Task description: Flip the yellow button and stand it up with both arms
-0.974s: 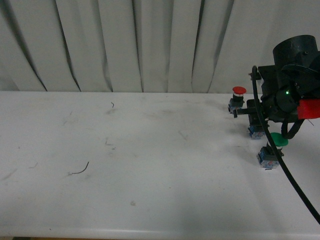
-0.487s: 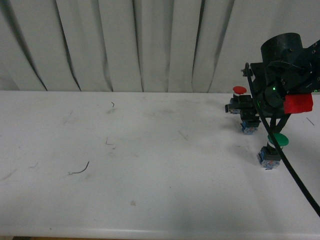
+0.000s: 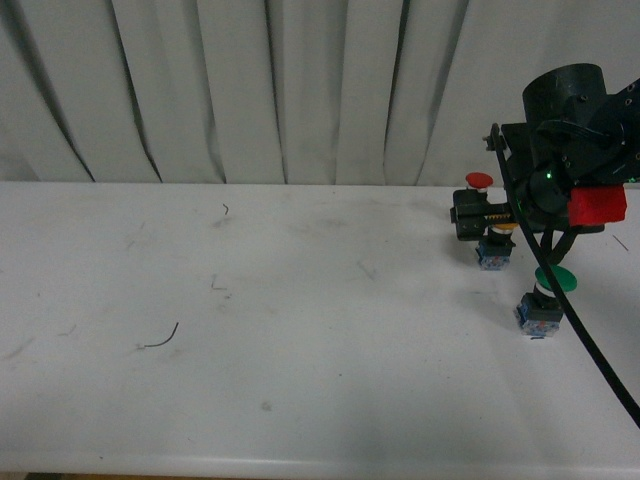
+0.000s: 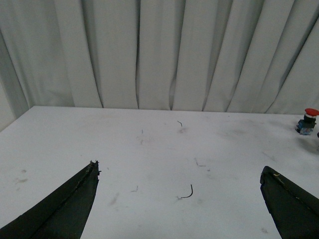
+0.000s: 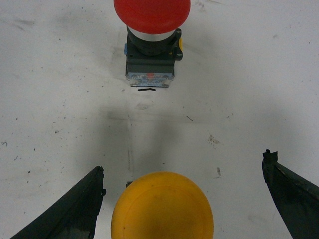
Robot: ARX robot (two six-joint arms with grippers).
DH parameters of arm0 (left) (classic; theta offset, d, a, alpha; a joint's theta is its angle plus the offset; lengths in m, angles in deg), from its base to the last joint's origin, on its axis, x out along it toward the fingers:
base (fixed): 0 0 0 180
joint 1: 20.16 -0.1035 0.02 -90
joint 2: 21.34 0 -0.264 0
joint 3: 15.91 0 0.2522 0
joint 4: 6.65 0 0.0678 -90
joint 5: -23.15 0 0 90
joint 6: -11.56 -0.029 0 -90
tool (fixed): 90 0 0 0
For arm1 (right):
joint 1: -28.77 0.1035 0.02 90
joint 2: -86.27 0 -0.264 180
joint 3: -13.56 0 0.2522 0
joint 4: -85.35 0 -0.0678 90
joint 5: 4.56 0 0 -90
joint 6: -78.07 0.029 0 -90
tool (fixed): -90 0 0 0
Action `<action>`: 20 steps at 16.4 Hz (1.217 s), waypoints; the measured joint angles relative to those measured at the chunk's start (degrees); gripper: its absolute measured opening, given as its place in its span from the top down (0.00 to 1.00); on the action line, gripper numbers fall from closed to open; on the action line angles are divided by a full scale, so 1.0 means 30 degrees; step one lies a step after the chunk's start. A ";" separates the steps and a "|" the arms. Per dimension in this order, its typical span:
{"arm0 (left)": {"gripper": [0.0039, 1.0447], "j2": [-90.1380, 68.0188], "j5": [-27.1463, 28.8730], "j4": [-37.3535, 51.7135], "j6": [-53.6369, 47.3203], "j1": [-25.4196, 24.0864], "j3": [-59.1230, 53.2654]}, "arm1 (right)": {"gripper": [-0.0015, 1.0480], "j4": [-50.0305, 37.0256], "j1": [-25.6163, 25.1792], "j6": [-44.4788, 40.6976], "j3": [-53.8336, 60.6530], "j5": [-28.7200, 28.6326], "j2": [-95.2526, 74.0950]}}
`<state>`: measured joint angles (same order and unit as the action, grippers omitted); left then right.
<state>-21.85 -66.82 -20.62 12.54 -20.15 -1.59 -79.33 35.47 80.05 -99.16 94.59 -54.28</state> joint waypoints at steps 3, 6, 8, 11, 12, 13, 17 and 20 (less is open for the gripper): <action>0.06 0.0000 0.0000 0.0000 0.0000 0.0000 0.0000 | 0.06 -0.0576 -0.0131 0.0029 0.0678 -0.0503 0.0612; 0.06 0.0000 -0.0007 -0.0007 0.0000 0.0000 0.0000 | 0.06 -0.2470 -0.0750 -0.0255 0.3665 -0.1639 0.4029; 0.06 0.0000 0.0000 0.0000 0.0000 0.0000 0.0000 | 0.06 -0.4233 -0.1304 -0.0379 0.6849 -0.3104 0.7745; 0.06 0.0000 -0.0007 0.0000 0.0000 0.0000 0.0000 | 0.19 -1.0673 -0.1996 -0.0255 1.3347 -0.3461 1.4797; 0.06 0.0000 0.0015 0.0000 0.0000 0.0000 0.0000 | 0.30 -1.1839 -0.2091 -0.0393 1.6050 -0.3228 1.7981; 0.06 0.0000 0.0000 -0.0007 0.0000 0.0000 0.0000 | 0.41 -1.2007 -0.2135 -0.0488 1.8724 -0.3111 2.1340; 0.06 0.0000 0.0000 -0.0007 0.0000 0.0000 0.0000 | 0.82 -1.3406 -0.2237 -0.0532 2.4968 -0.3053 2.5718; 0.06 0.0000 0.0000 0.0000 0.0000 0.0000 0.0000 | 0.98 -1.4032 -0.2237 -0.0605 2.7234 -0.3053 2.7795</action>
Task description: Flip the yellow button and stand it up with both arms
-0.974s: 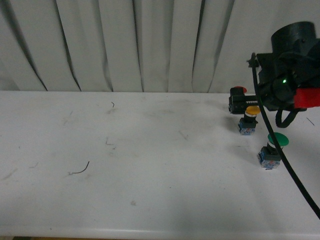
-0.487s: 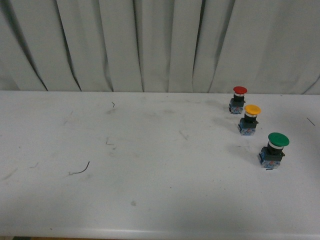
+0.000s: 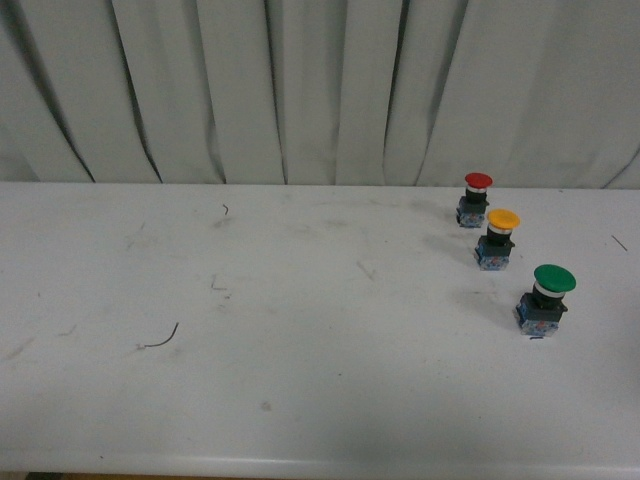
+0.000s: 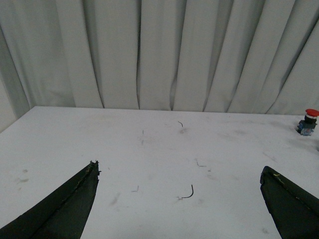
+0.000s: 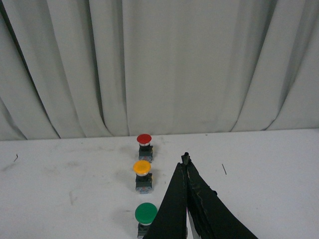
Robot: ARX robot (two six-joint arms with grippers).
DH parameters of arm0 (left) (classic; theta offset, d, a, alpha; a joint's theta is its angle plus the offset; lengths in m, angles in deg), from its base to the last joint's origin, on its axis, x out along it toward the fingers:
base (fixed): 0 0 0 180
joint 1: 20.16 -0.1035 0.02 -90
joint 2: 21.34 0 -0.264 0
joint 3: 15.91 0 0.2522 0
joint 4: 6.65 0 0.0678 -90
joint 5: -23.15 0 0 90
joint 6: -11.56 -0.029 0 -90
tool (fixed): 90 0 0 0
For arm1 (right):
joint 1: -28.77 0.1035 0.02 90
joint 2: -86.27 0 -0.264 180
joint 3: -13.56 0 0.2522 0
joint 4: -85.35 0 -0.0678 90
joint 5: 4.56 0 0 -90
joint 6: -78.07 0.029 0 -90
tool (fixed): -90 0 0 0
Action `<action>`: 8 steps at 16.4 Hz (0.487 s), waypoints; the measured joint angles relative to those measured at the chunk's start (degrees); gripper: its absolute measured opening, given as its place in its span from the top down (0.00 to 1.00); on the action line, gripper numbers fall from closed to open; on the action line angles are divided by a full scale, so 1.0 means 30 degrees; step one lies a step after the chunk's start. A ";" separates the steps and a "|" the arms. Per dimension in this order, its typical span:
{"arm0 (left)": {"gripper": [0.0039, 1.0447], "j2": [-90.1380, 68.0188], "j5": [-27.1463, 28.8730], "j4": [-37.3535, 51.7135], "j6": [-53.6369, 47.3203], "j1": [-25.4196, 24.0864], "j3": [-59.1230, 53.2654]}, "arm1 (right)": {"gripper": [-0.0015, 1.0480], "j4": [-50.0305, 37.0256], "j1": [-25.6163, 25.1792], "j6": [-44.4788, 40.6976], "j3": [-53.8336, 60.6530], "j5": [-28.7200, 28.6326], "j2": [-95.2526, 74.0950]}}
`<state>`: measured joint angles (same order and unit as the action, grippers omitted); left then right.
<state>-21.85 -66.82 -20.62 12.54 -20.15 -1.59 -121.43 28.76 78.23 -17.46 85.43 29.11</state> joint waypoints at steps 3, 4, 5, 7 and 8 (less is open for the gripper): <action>0.06 0.0000 0.0000 0.0000 0.0000 0.0000 0.0000 | 0.98 0.0372 0.0000 0.0000 0.2055 -0.0007 0.1814; 0.06 0.0000 0.0000 0.0000 0.0000 0.0000 0.0000 | 0.98 0.0466 0.0000 0.0000 0.2441 0.0000 0.2310; 0.06 0.0000 0.0000 0.0000 0.0000 0.0000 0.0000 | 0.98 0.0517 0.0000 0.0000 0.2732 -0.0007 0.2929; 0.06 0.0000 0.0000 0.0000 0.0000 0.0000 0.0000 | 0.98 0.1035 0.0000 0.0000 0.3300 0.0000 0.4153; 0.06 0.0000 0.0000 0.0000 0.0000 0.0000 0.0000 | 0.98 0.1530 0.0000 0.0000 0.3759 -0.0007 0.4918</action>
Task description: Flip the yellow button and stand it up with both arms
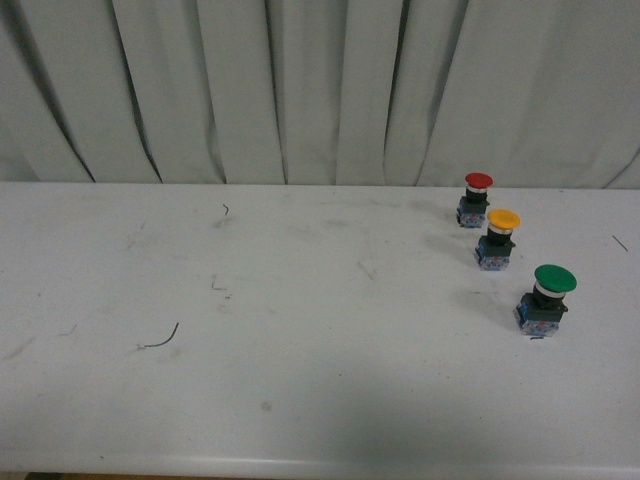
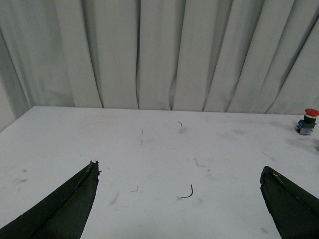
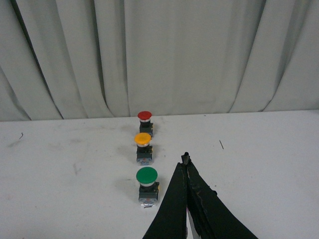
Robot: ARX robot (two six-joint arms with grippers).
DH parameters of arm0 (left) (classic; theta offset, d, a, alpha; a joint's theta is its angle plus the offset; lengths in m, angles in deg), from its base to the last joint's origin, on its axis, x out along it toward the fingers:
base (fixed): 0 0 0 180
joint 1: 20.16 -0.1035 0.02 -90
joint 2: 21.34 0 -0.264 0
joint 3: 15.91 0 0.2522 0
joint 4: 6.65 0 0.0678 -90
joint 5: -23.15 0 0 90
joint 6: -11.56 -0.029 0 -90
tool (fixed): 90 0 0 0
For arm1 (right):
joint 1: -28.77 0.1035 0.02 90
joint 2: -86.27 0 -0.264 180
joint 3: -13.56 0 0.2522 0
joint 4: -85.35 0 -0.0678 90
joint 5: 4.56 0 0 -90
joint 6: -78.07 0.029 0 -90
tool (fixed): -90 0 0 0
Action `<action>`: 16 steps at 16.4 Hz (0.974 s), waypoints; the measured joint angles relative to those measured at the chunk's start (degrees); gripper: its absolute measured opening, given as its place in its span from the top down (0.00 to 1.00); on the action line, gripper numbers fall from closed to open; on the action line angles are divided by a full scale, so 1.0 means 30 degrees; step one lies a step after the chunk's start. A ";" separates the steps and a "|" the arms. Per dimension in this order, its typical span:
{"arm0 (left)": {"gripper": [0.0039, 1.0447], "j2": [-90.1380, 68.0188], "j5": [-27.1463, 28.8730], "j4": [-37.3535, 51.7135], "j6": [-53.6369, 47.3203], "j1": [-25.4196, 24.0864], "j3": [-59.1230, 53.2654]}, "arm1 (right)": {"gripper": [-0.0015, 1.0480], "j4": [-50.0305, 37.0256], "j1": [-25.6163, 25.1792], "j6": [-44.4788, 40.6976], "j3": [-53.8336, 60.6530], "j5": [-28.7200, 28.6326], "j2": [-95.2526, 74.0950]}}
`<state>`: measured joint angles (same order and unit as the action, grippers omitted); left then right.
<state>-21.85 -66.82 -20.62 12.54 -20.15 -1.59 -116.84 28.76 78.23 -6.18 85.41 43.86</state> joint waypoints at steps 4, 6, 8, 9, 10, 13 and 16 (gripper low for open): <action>0.06 0.0000 0.0000 0.0000 0.0000 0.0000 0.0000 | 0.98 0.1661 0.0000 0.0000 0.0896 0.0000 0.2637; 0.06 0.0000 0.0000 0.0000 0.0000 0.0000 0.0000 | 0.98 0.2390 0.0000 0.0000 0.1093 0.0007 0.3555; 0.06 0.0000 0.0000 0.0000 0.0000 0.0000 0.0000 | 0.98 0.1872 0.0000 0.0000 0.1785 0.0007 0.3942; 0.06 0.0000 0.0000 0.0000 0.0000 0.0000 0.0000 | 0.98 0.2630 0.0000 0.0000 0.1778 0.0007 0.4473; 0.06 0.0000 0.0000 0.0000 0.0000 0.0000 0.0000 | 0.98 0.3330 0.0000 0.0000 0.1778 0.0007 0.5384; 0.06 0.0000 0.0000 0.0000 0.0000 0.0000 0.0000 | 0.98 0.4794 0.0000 0.0000 0.1778 0.0007 0.6929; 0.06 0.0000 0.0000 0.0000 0.0000 0.0000 0.0000 | 0.98 0.6207 0.0000 0.0000 0.1778 0.0007 0.8480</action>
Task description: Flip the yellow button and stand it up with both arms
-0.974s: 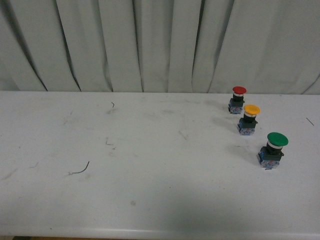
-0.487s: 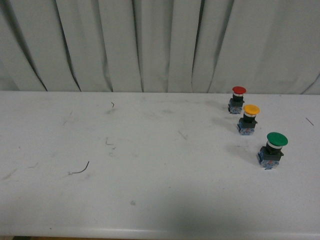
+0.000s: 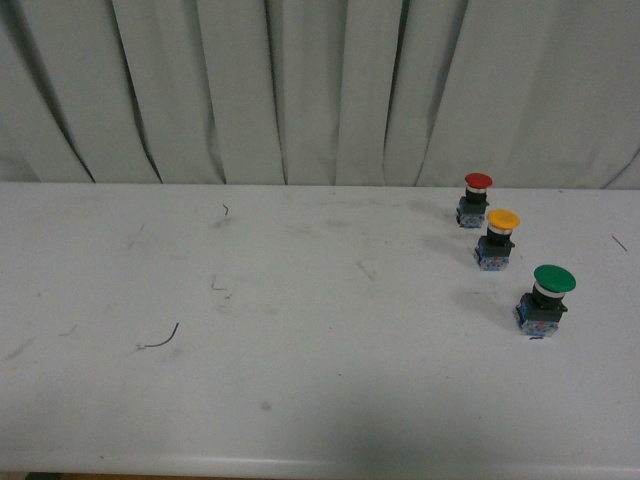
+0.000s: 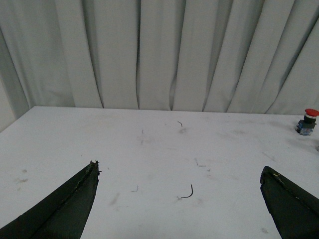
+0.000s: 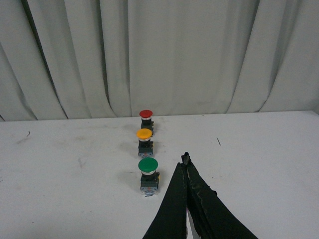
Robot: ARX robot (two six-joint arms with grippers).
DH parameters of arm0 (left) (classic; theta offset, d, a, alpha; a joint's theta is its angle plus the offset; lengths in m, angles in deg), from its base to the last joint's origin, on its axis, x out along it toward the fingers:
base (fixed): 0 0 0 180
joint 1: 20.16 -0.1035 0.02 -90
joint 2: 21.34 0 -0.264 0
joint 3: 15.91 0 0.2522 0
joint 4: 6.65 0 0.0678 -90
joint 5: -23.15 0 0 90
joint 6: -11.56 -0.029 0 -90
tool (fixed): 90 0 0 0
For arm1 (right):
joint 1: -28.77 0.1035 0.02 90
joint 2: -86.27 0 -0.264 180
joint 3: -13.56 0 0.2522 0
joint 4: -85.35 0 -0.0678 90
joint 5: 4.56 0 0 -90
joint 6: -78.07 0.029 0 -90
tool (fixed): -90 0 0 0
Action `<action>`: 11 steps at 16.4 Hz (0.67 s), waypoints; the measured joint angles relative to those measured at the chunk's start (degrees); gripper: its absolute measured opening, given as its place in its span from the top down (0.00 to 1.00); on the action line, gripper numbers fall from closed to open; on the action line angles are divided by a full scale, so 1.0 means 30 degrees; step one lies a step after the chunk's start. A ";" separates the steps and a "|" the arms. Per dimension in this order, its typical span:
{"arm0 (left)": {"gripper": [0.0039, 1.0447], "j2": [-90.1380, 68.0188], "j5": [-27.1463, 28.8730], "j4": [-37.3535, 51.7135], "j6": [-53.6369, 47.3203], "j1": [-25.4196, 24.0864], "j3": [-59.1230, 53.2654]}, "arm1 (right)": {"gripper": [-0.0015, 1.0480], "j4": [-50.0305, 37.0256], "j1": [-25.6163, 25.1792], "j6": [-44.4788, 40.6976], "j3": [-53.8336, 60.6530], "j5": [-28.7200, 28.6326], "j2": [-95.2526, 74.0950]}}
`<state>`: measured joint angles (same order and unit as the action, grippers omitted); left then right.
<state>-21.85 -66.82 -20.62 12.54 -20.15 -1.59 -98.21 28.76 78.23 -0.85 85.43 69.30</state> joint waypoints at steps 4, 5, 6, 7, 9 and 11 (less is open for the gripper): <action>0.06 0.0000 0.0000 0.0000 0.0000 0.0000 0.0000 | 0.98 0.1763 0.0000 0.0000 0.0000 0.0000 0.1705; 0.06 0.0000 0.0000 0.0000 0.0000 0.0000 0.0000 | 0.98 0.2280 0.0000 0.0000 0.0000 0.0000 0.2171; 0.06 0.0000 0.0000 0.0000 0.0000 0.0000 0.0000 | 0.98 0.2353 0.0000 0.0000 0.0000 0.0000 0.2273; 0.06 0.0000 0.0000 0.0000 0.0000 0.0000 0.0000 | 0.98 0.2448 0.0000 0.0000 0.0000 0.0000 0.2404; 0.06 0.0000 0.0000 0.0000 0.0000 0.0000 0.0000 | 0.98 0.3920 0.0000 0.0000 -0.0029 0.0000 0.3322; 0.06 0.0000 -0.0015 -0.0015 0.0000 0.0000 0.0000 | 0.98 0.5603 0.0000 -0.0007 -0.0007 0.0000 0.5639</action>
<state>-21.85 -66.86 -20.66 12.54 -20.15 -1.59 -81.41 28.76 78.21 -0.87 85.43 86.22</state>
